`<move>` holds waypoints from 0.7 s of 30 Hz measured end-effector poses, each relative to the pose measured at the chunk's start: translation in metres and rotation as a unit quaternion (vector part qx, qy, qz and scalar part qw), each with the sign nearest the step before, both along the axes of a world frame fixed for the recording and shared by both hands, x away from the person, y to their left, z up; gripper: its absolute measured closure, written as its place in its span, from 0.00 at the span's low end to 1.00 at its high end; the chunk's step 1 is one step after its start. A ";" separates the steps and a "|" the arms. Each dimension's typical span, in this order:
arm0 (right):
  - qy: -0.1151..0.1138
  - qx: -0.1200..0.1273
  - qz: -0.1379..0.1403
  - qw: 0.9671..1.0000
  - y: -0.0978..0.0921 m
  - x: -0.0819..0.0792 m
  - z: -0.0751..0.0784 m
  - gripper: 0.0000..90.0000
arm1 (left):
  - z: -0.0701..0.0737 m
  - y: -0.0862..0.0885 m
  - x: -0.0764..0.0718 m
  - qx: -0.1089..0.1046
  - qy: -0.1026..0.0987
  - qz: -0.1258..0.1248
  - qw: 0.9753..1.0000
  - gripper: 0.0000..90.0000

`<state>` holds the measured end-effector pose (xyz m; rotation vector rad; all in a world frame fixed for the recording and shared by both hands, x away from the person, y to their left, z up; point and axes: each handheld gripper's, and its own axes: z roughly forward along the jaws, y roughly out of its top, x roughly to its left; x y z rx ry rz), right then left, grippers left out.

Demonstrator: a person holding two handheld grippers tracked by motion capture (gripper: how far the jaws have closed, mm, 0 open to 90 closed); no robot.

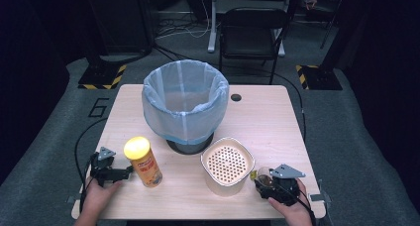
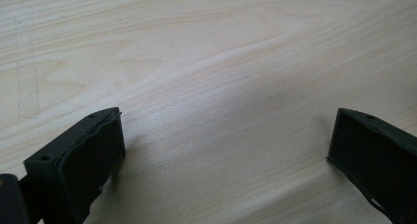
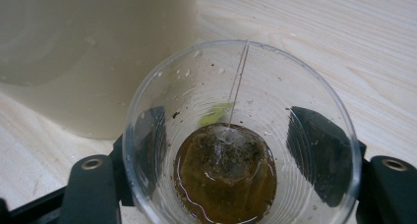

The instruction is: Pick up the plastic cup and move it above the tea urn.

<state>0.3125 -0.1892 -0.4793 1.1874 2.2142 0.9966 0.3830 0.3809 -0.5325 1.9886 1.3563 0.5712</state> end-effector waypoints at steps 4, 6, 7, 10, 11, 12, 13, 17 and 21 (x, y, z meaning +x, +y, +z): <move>-0.004 0.002 0.008 1.000 -0.001 0.000 0.000 0.36 | 0.000 0.000 0.000 -0.001 0.000 0.000 1.000 0.00; -0.004 -0.002 0.018 1.000 -0.002 0.001 0.000 0.36 | 0.000 0.000 0.000 -0.001 0.000 0.001 1.000 0.00; -0.006 -0.003 0.019 1.000 -0.003 0.001 0.000 0.37 | 0.000 0.000 0.000 -0.001 0.000 0.000 1.000 0.00; -0.007 -0.003 0.019 1.000 -0.003 0.001 0.000 0.37 | 0.000 0.000 0.000 -0.001 0.000 0.001 1.000 0.00; -0.008 -0.005 0.021 1.000 -0.003 0.001 0.001 0.37 | 0.000 0.000 0.000 -0.001 0.000 0.001 1.000 0.00; -0.010 -0.006 0.021 1.000 -0.004 0.001 0.001 0.37 | 0.000 0.000 0.000 0.000 0.000 0.000 1.000 0.00; -0.005 -0.007 0.024 1.000 -0.004 0.001 0.001 0.37 | 0.000 0.000 0.000 -0.001 0.000 0.001 1.000 0.00; -0.003 -0.001 0.029 1.000 -0.007 0.002 0.002 0.38 | 0.000 0.000 0.000 -0.001 0.000 0.001 1.000 0.00; -0.007 -0.008 0.034 0.999 -0.008 0.003 0.003 0.39 | 0.000 0.000 0.000 -0.001 0.000 0.001 1.000 0.00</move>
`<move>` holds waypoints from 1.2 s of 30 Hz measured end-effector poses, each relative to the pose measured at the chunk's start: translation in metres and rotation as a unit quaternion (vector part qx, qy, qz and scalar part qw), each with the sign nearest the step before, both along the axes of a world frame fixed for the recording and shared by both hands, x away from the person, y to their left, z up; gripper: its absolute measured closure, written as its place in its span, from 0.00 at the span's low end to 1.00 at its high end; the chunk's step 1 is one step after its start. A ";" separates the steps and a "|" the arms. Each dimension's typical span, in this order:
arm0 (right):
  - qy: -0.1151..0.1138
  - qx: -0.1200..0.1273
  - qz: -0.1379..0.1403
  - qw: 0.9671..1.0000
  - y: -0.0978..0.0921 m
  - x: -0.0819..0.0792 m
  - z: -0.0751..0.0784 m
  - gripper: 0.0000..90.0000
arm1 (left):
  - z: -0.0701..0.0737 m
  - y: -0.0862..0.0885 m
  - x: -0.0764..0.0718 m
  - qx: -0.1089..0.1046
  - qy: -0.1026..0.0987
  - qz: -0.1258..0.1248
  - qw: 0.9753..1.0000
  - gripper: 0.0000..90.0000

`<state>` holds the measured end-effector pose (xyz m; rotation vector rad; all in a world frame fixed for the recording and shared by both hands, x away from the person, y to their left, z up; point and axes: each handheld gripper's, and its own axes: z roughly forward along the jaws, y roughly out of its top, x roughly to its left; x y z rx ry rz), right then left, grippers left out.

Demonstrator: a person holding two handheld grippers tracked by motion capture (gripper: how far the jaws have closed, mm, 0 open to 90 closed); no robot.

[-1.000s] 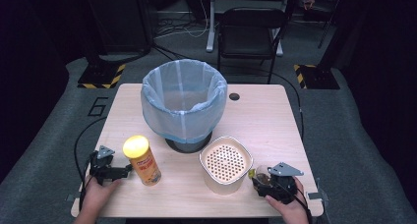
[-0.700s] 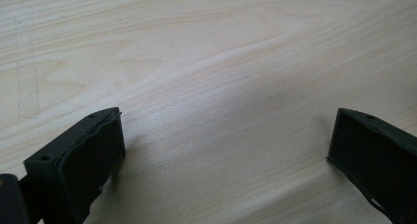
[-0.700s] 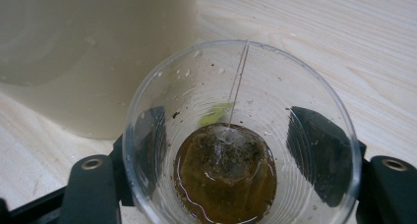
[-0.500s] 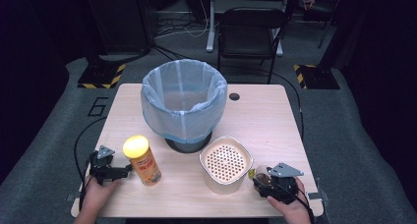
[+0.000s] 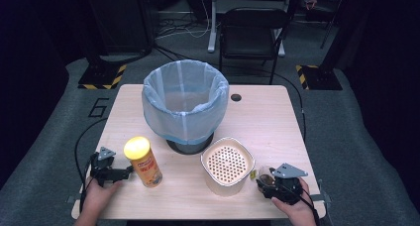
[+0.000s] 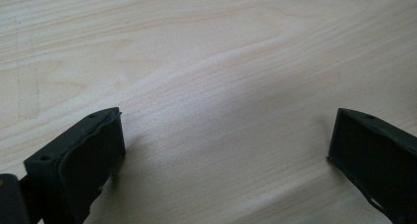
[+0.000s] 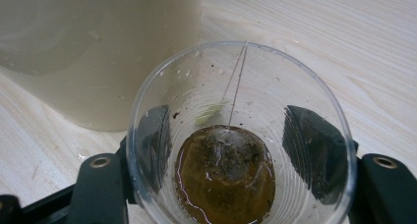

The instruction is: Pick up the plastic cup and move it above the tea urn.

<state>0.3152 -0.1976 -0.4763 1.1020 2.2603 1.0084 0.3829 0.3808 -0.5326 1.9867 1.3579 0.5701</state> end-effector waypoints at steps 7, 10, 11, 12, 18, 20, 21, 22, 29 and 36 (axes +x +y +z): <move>0.002 -0.007 0.019 1.000 -0.001 0.002 0.008 0.39 | 0.000 0.000 0.000 0.000 0.000 0.000 1.000 0.00; 0.004 -0.009 0.034 0.999 -0.001 0.004 0.015 0.39 | 0.000 0.000 0.000 0.000 0.000 0.000 1.000 0.00; 0.004 -0.011 0.037 0.999 -0.002 0.004 0.017 0.39 | 0.000 0.000 0.000 0.000 0.000 0.000 1.000 0.00; 0.003 -0.017 0.044 0.999 -0.003 0.006 0.021 0.39 | 0.000 0.000 0.000 0.000 0.000 0.000 1.000 0.00; -0.008 -0.017 0.059 0.998 -0.006 0.014 0.039 0.39 | 0.000 0.000 0.000 0.000 0.000 0.000 1.000 0.00; -0.008 -0.008 0.062 0.998 -0.008 0.017 0.047 0.39 | 0.000 0.000 0.000 0.000 0.000 0.000 1.000 0.00; -0.011 -0.008 0.069 0.998 -0.009 0.020 0.050 0.39 | 0.000 0.000 0.000 0.000 0.000 0.000 1.000 0.00; -0.012 -0.008 0.073 0.997 -0.010 0.022 0.054 0.39 | 0.000 0.000 0.000 0.000 0.000 0.000 1.000 0.00; -0.018 -0.004 0.085 0.996 -0.015 0.040 0.067 0.40 | 0.000 0.000 0.000 0.000 0.000 0.000 1.000 0.00; -0.025 -0.001 0.102 0.994 -0.022 0.064 0.076 0.40 | 0.000 0.000 0.000 0.000 0.000 0.000 1.000 0.00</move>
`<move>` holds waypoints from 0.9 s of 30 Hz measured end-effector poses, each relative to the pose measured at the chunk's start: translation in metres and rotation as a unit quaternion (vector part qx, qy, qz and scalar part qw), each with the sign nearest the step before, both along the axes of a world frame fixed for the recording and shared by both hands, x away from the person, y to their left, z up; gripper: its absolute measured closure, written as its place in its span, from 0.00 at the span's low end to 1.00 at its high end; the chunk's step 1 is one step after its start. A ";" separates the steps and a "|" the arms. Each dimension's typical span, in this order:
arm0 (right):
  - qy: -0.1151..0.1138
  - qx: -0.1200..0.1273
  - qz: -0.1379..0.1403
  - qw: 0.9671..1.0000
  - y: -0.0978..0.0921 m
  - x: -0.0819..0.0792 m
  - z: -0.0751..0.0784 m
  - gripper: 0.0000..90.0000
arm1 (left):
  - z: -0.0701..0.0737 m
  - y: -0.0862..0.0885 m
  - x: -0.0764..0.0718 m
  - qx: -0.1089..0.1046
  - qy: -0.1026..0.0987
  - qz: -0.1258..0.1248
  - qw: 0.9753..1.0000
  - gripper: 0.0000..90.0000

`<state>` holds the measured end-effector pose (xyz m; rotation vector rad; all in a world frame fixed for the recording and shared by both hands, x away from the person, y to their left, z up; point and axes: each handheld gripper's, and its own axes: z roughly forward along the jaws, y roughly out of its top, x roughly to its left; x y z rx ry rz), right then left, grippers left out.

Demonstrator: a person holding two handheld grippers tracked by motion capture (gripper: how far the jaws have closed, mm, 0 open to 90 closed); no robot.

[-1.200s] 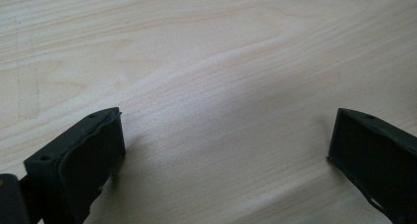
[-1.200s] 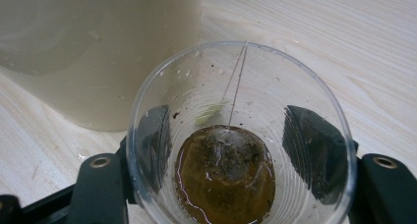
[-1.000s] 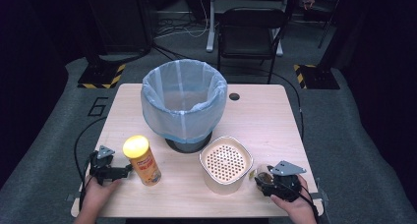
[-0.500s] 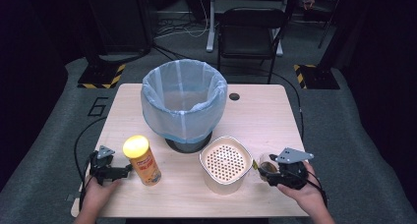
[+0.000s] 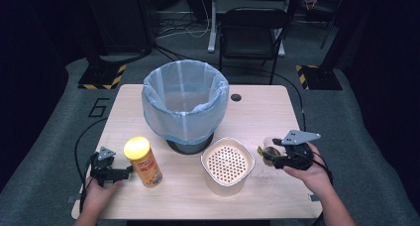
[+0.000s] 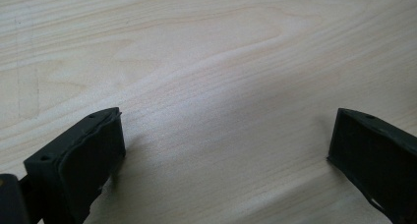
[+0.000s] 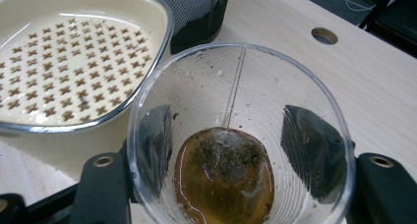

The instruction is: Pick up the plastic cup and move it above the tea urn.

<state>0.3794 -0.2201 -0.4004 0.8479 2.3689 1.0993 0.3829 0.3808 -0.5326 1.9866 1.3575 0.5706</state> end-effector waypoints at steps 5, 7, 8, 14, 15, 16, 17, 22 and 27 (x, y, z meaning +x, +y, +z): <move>-0.004 0.006 0.020 1.000 -0.003 0.021 0.006 0.40 | 0.000 0.000 0.000 0.000 0.000 0.000 1.000 0.00; -0.002 0.006 0.022 1.000 -0.002 0.027 0.008 0.40 | 0.000 0.000 0.000 0.000 0.000 0.000 1.000 0.00; -0.002 0.006 0.022 1.000 -0.002 0.027 0.008 0.40 | 0.000 0.000 0.000 0.000 0.000 0.000 1.000 0.00; -0.037 -0.028 0.050 0.998 0.009 0.040 0.023 0.39 | 0.000 0.000 0.000 0.000 0.000 0.000 1.000 0.00; -0.045 -0.033 0.054 0.997 0.011 0.040 0.026 0.39 | 0.000 0.000 0.000 0.000 0.000 0.000 1.000 0.00; -0.050 -0.037 0.061 0.996 0.013 0.040 0.029 0.39 | 0.000 0.000 0.000 0.000 0.000 0.000 1.000 0.00; -0.057 -0.037 0.062 0.996 0.015 0.040 0.032 0.39 | 0.000 0.000 0.000 0.000 0.000 0.000 1.000 0.00; -0.077 -0.045 0.091 0.992 0.022 0.038 0.044 0.40 | 0.000 0.000 0.000 0.000 0.000 0.000 1.000 0.00; -0.087 -0.053 0.112 0.988 0.028 0.033 0.053 0.39 | 0.000 0.000 0.000 0.000 0.000 0.000 1.000 0.00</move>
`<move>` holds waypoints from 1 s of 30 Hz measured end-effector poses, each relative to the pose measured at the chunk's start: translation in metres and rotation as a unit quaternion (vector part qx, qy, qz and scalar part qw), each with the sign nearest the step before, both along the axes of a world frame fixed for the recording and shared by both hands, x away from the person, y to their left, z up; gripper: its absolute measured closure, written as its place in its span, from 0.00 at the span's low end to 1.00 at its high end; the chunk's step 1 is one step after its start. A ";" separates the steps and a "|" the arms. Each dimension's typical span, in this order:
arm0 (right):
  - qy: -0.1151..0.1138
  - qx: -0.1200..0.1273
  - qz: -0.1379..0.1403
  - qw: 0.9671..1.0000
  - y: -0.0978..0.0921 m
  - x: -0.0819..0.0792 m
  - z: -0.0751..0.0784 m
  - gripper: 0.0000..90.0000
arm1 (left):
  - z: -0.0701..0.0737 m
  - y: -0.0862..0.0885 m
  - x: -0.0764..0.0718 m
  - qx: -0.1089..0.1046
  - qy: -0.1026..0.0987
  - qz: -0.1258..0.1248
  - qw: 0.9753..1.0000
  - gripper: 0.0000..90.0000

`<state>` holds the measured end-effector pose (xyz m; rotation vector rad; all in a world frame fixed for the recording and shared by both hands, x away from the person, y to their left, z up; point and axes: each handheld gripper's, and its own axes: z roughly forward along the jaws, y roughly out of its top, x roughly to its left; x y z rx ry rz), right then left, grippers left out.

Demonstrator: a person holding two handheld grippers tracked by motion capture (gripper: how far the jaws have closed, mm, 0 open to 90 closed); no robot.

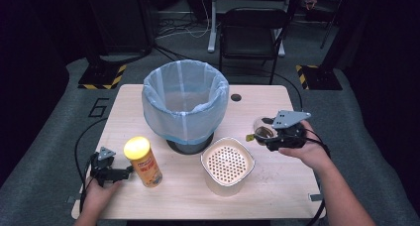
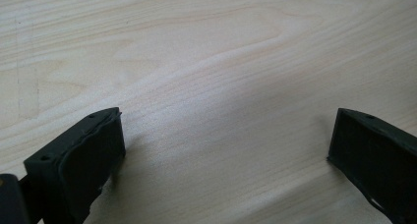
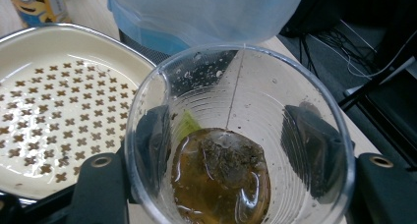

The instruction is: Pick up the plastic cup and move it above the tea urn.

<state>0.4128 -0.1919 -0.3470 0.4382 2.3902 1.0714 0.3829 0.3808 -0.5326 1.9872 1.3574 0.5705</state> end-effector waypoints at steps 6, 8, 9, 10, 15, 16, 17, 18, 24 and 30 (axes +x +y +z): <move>-0.008 -0.003 0.015 1.000 0.007 -0.003 0.010 0.39 | 0.000 0.000 0.000 0.000 0.000 0.000 1.000 0.00; -0.010 -0.005 0.019 1.000 0.010 -0.004 0.012 0.39 | 0.000 0.000 0.000 0.000 0.000 0.000 1.000 0.00; -0.012 -0.006 0.021 1.000 0.012 -0.004 0.013 0.39 | 0.000 0.000 0.000 0.000 0.000 0.000 1.000 0.00; -0.012 -0.007 0.024 1.000 0.013 -0.004 0.013 0.39 | 0.000 0.000 0.000 0.000 0.000 0.000 1.000 0.00; -0.018 -0.007 0.038 0.999 0.019 -0.004 0.015 0.39 | 0.000 0.000 0.000 0.000 0.000 0.000 1.000 0.00; -0.019 -0.007 0.042 0.999 0.020 -0.004 0.015 0.39 | 0.000 0.000 0.000 0.000 0.000 0.000 1.000 0.00; -0.021 -0.007 0.045 0.999 0.021 -0.003 0.015 0.39 | 0.000 0.000 0.000 0.000 0.000 0.000 1.000 0.00; -0.021 -0.008 0.046 0.999 0.022 -0.003 0.015 0.39 | 0.000 0.000 0.000 -0.001 0.000 0.000 1.000 0.00; -0.040 -0.024 0.058 0.997 0.028 -0.004 0.015 0.39 | 0.000 0.000 0.000 0.000 0.000 0.000 1.000 0.00; -0.057 -0.033 0.077 0.995 0.038 -0.010 0.017 0.39 | 0.000 0.000 0.000 -0.001 0.000 0.000 1.000 0.00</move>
